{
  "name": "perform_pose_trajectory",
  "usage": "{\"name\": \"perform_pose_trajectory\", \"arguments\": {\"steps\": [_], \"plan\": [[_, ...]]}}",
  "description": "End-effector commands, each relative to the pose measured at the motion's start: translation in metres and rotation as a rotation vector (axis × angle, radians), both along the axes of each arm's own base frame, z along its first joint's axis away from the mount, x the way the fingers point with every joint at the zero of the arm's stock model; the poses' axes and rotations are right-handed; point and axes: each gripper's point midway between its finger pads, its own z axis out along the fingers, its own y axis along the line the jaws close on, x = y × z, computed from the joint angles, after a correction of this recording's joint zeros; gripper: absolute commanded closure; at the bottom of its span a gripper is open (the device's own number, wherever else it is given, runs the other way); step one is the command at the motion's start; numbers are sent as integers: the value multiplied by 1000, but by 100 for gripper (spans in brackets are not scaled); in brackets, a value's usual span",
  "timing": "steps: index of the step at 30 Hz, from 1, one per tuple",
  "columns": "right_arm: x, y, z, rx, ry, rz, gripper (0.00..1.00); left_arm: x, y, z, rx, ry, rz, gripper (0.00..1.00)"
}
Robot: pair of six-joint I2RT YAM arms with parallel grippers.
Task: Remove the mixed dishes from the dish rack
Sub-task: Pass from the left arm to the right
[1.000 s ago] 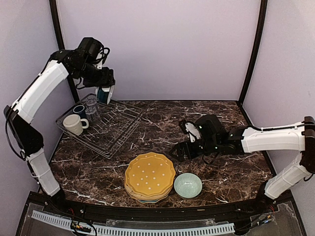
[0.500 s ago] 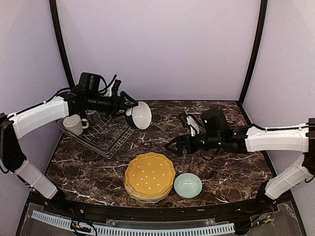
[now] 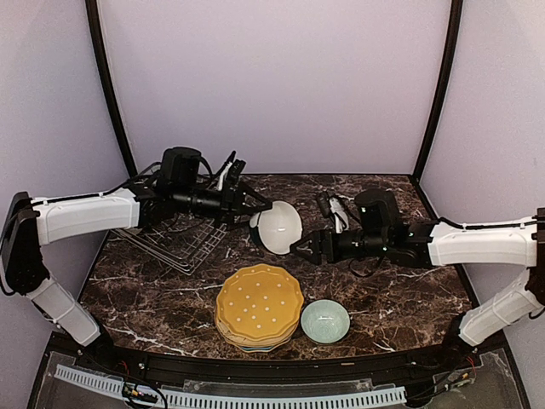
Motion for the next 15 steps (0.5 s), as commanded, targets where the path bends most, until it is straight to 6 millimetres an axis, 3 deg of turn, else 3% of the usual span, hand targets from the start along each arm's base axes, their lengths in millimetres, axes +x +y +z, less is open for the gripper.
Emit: {"name": "perform_pose_trajectory", "arguments": {"steps": [1,7,15], "plan": [[9,-11,9,21,-34,-61,32,-25,-17,9,-62,-21,-104,62],[8,-10,7,35,-20,-52,57,-34,-28,-6,-59,20,-138,64],[6,-10,4,28,-7,-44,88,-42,-37,-11,-56,25,-172,63]]}}
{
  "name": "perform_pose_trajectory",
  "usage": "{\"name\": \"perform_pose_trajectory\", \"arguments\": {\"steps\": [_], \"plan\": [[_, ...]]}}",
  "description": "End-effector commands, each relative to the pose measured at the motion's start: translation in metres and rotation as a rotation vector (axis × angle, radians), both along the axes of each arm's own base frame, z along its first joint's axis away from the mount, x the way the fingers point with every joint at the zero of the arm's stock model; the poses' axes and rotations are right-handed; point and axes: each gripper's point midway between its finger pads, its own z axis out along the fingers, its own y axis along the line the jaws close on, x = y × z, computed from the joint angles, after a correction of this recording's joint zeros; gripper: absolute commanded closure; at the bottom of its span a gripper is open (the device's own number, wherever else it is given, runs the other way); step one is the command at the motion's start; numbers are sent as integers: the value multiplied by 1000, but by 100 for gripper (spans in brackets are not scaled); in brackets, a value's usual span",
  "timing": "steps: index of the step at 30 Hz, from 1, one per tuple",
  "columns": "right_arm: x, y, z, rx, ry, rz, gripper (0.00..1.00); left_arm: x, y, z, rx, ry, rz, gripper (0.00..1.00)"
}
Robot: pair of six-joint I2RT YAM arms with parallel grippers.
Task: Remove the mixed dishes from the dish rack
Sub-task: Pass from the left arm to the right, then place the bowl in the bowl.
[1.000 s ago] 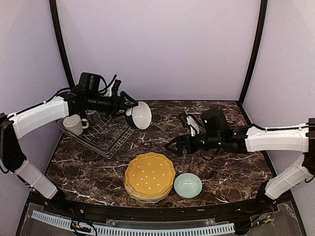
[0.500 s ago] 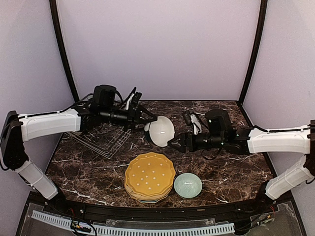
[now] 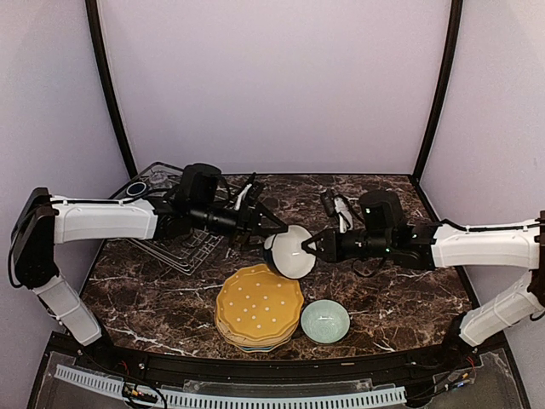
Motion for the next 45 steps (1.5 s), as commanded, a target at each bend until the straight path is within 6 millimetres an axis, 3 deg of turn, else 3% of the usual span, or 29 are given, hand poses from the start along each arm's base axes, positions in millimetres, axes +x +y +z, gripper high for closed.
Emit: {"name": "perform_pose_trajectory", "arguments": {"steps": [1,2,5,8,10,17,22,29,35,39,45], "plan": [[2,-4,1,6,-5,-13,95,-8,-5,23,-72,-67,-56,60],[2,-5,1,3,-6,-15,100,-9,-5,23,-69,-68,-60,54],[0,-9,1,-12,-7,-21,100,-11,-3,22,-69,-105,-74,40],[-1,-15,2,-38,-13,-30,100,-7,3,26,-52,-152,-51,14],[-4,-21,3,-56,-21,-35,100,-2,9,29,-28,-189,-25,3],[-25,-51,-7,-199,-11,-9,100,25,40,30,113,-291,79,1],[-58,-67,-19,-282,75,91,100,42,60,26,168,-307,153,1],[-87,-86,-37,-434,196,120,100,52,64,20,176,-297,176,1],[-94,-79,-53,-568,214,131,100,50,66,16,189,-283,181,1],[-87,-81,-67,-658,192,103,100,47,74,17,221,-302,195,1],[-80,-79,-72,-690,178,76,99,44,83,21,243,-317,218,1]]}}
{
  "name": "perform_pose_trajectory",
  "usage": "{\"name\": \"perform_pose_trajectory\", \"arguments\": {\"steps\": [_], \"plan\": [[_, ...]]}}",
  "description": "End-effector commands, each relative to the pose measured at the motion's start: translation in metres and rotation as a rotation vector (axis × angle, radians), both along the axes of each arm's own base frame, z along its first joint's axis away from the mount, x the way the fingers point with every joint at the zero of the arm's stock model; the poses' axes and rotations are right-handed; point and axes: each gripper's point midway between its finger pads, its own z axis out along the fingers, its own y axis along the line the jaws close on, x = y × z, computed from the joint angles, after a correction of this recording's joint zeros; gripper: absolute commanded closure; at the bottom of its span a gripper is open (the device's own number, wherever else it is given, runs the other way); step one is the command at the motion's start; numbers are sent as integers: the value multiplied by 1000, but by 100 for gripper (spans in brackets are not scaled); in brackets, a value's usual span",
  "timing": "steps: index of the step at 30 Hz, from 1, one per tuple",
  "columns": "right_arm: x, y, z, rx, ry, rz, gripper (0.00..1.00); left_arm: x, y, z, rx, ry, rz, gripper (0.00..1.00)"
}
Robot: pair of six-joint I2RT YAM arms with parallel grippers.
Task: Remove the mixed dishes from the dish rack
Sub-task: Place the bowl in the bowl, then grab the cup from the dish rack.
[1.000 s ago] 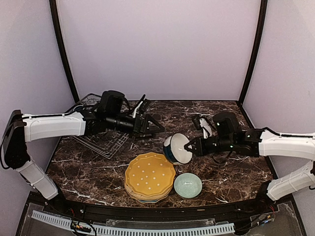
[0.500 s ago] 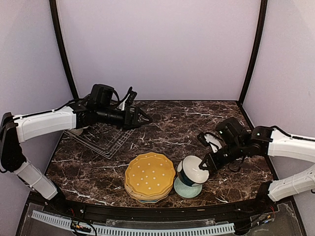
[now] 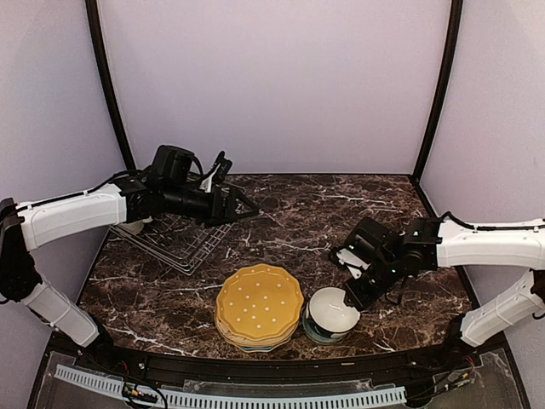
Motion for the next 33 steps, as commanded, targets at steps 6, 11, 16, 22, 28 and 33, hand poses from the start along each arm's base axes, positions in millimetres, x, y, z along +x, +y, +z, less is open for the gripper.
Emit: {"name": "perform_pose_trajectory", "arguments": {"steps": [6,11,16,22,28,33], "plan": [[15,21,13,32,-72,-11,92,-8,12,10,14,-36,15,1],[15,27,19,50,-85,-4,79,-8,13,12,12,-39,14,1],[17,29,32,74,-108,3,74,-9,17,14,28,-50,20,1],[32,27,63,136,-231,-33,57,-1,36,14,74,-70,78,1],[61,31,108,238,-426,-105,43,11,69,16,165,-94,169,1],[77,48,123,302,-514,-89,29,19,106,15,273,-100,257,1]]}}
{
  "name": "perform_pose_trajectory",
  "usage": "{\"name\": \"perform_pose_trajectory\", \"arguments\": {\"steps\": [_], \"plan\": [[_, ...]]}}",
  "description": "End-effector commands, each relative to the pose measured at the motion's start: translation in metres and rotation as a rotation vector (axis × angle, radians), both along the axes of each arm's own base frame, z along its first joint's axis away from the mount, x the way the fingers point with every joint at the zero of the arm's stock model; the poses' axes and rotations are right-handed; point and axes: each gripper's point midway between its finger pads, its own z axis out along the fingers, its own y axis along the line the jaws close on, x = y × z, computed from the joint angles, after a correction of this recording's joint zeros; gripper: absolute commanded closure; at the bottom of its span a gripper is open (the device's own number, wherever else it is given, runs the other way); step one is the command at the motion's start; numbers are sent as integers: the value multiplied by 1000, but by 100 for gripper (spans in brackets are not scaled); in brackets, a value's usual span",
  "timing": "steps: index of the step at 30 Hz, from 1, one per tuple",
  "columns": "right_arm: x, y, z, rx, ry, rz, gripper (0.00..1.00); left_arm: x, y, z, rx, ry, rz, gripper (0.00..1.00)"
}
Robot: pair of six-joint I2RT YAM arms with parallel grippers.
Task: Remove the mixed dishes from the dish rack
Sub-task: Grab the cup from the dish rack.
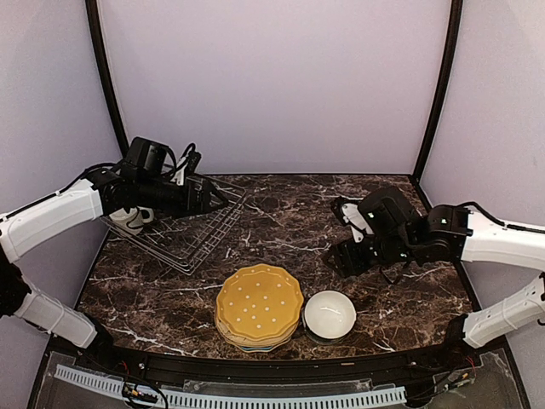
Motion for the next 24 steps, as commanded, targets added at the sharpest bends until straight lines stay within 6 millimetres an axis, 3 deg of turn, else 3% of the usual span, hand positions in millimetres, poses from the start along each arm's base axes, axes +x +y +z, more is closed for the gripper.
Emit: {"name": "perform_pose_trajectory", "arguments": {"steps": [1,6,10,16,17,18,19,20,21,24], "plan": [[24,21,28,77,-132,-7,27,7,45,7,139,-28,111,1],[32,34,21,61,-135,15,21,22,107,-9,321,28,300,1],[34,39,12,58,-127,28,18,40,149,-10,416,64,421,1],[32,40,-2,79,-105,30,15,92,186,-6,405,118,528,1],[32,39,-5,82,-98,26,15,99,190,-18,421,164,540,1],[31,39,-8,84,-90,25,14,111,201,-7,435,141,587,1],[30,39,-10,90,-82,22,14,117,206,-23,468,194,604,1],[29,39,-12,94,-74,20,13,128,215,-11,474,171,651,1],[28,38,-15,97,-67,17,12,135,219,-23,492,205,659,1],[25,36,-19,109,-53,15,8,158,224,-31,488,230,690,1]]}}
